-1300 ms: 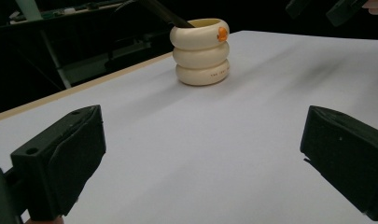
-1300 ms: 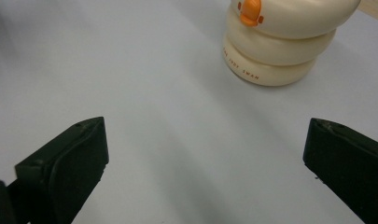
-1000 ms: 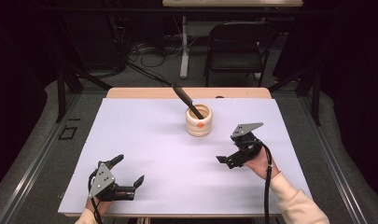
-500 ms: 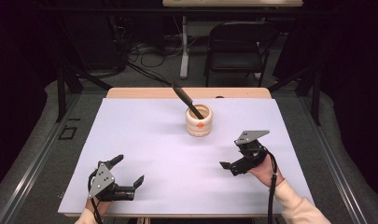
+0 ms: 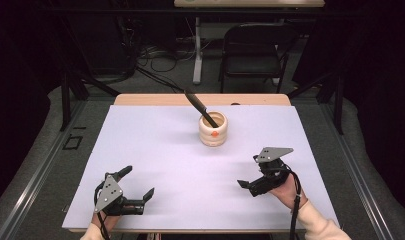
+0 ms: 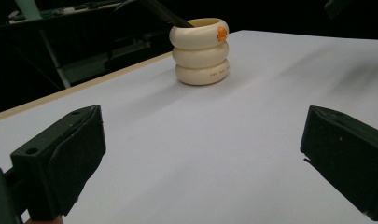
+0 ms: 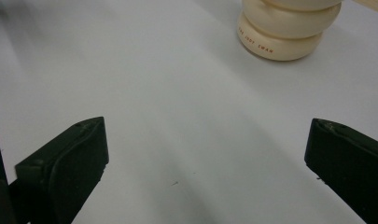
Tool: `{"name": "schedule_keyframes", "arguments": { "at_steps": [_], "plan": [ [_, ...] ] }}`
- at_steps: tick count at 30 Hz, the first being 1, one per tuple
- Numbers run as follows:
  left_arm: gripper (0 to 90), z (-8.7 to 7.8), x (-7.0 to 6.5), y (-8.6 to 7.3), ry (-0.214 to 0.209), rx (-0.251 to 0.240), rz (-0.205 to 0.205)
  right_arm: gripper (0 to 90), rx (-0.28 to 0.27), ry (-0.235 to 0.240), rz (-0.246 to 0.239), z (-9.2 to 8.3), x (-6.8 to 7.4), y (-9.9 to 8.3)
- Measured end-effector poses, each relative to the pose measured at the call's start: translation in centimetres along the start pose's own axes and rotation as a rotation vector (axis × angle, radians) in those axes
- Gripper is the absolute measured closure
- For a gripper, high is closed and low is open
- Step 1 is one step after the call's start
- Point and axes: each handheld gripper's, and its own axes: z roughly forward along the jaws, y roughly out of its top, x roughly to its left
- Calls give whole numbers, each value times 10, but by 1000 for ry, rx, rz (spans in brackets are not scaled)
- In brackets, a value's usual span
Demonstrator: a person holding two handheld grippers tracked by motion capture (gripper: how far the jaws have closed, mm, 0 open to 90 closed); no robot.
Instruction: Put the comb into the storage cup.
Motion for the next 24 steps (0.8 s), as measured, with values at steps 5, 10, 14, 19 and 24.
{"name": "schedule_keyframes", "arguments": {
  "at_steps": [5,10,14,19,24],
  "plan": [
    [2,0,0,0,-2,1,0,0,-6,-4,-3,-2,4,-3],
    [2,0,0,0,0,0,-1,0,-22,-5,-10,-6,7,-7],
    [3,0,0,0,0,-1,-3,0,-32,-11,-10,-8,10,-11],
    [2,0,0,0,1,-1,-3,0,-40,-17,-20,-10,15,-17],
    [2,-1,0,0,4,-3,-1,0,-54,-23,-33,-12,20,-22]
  ]
}}
